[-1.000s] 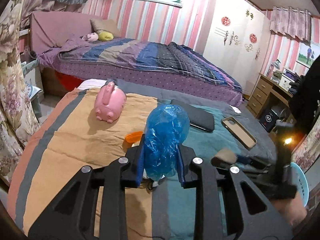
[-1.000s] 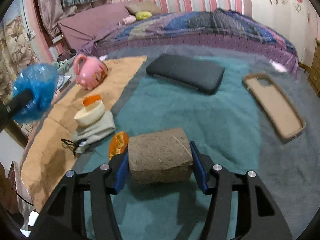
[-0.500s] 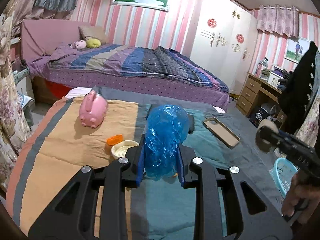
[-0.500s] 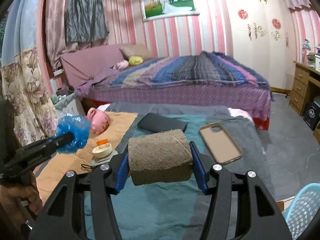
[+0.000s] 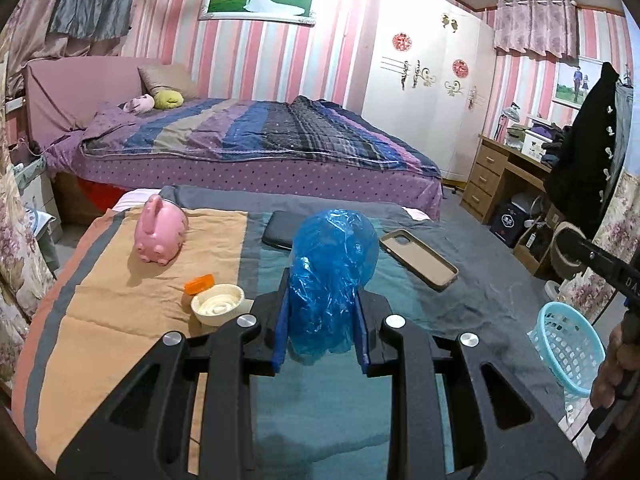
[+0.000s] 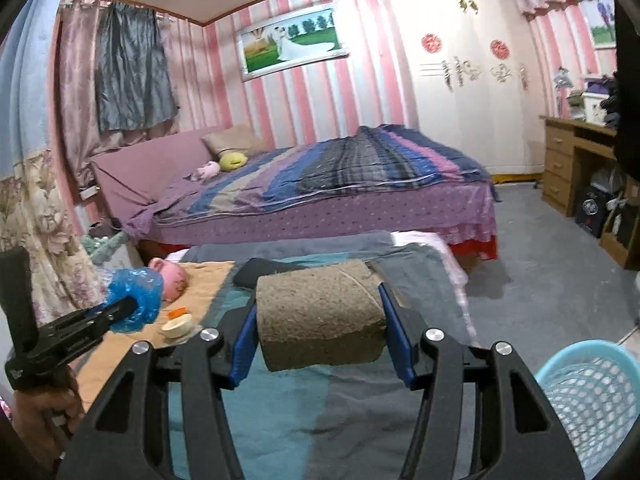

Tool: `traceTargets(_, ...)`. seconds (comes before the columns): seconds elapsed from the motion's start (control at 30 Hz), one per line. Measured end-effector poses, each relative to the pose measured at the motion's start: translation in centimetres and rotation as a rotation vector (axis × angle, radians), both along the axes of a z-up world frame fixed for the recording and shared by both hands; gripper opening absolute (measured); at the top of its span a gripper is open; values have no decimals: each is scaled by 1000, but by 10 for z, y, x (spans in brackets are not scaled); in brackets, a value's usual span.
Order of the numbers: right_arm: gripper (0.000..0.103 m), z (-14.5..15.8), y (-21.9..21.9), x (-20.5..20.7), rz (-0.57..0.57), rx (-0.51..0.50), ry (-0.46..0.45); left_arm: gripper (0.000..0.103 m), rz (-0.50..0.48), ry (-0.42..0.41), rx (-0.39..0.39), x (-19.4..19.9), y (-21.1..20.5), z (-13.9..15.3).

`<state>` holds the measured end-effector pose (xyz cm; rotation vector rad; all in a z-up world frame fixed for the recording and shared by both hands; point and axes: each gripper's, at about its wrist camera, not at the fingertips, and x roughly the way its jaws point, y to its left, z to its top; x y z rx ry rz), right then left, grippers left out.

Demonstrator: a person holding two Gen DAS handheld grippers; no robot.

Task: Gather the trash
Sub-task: 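Carry the blue bag and brown tube in both grippers to the wastebasket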

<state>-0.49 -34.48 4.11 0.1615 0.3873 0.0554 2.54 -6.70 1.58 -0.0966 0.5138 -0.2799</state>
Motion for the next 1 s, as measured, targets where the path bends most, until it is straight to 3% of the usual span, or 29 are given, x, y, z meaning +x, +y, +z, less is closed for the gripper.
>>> traceTargets(0.27,55,4,-22,-14,-29,18,-14,25,-36,-14,-3,-8,-24,4)
traceTargets(0.47,55,6,-30,-16,-26,34,-23,25,-25,-17,42,-9,-36,0)
traceTargets(1.0,55,9,-43,-27,-62,37,-39,25,-32,-28,5,-13,-42,6)
